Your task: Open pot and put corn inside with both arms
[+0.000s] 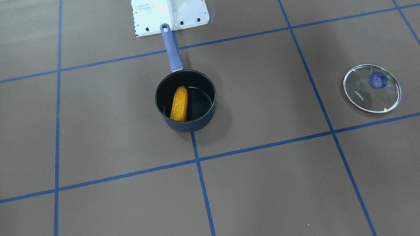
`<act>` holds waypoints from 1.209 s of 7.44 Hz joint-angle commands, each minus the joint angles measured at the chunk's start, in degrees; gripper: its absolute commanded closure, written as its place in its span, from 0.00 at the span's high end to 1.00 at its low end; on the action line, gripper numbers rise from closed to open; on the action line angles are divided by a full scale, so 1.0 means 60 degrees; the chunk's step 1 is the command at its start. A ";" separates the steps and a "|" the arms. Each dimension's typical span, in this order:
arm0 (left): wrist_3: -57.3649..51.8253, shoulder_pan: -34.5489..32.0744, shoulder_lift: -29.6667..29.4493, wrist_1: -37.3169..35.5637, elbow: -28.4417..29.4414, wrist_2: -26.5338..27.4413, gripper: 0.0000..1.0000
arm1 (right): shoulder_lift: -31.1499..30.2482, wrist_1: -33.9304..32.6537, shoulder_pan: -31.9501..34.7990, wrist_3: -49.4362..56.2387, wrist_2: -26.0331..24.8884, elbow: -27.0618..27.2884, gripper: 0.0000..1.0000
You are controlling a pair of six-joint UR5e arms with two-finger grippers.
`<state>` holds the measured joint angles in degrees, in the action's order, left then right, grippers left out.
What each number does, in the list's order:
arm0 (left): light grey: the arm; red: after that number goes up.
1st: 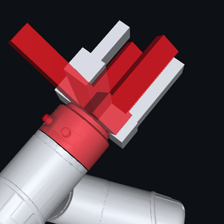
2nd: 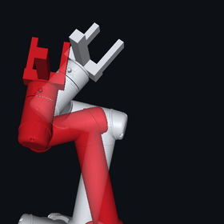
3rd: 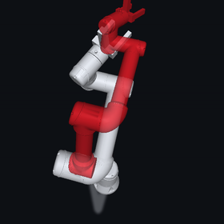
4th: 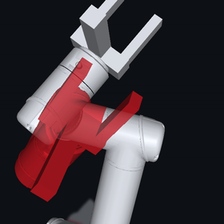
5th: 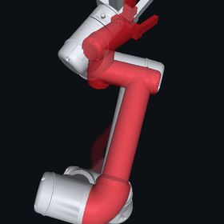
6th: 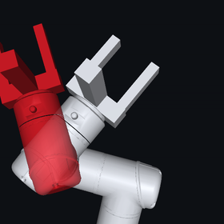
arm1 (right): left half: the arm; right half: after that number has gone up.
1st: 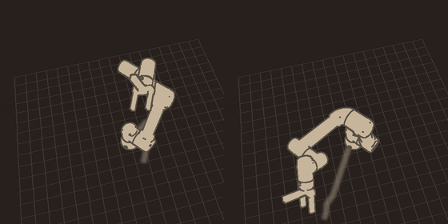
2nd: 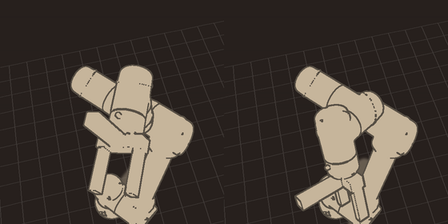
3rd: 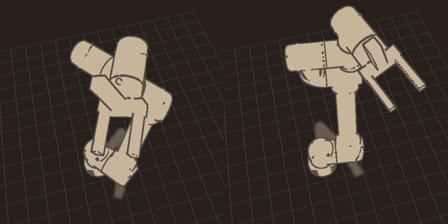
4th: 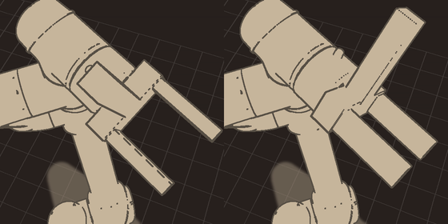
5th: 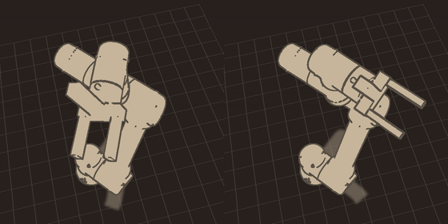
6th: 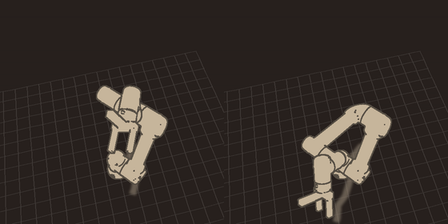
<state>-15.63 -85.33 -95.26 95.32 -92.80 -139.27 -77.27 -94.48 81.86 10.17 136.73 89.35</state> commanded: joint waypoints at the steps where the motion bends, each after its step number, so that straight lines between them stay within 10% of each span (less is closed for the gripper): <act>1: -0.0017 -0.0119 0.0026 -0.0022 0.0071 -0.0006 0.97 | -0.0114 0.0014 0.0315 0.0224 0.0005 -0.0155 1.00; 9: 0.0657 -0.0163 0.0787 -0.0181 -0.1114 -0.0035 0.98 | -0.1125 -0.0059 0.0726 0.0107 -0.0010 0.1163 1.00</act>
<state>-12.30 -86.28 -91.89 95.00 -97.41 -139.46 -83.62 -94.92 86.18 10.76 136.59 95.86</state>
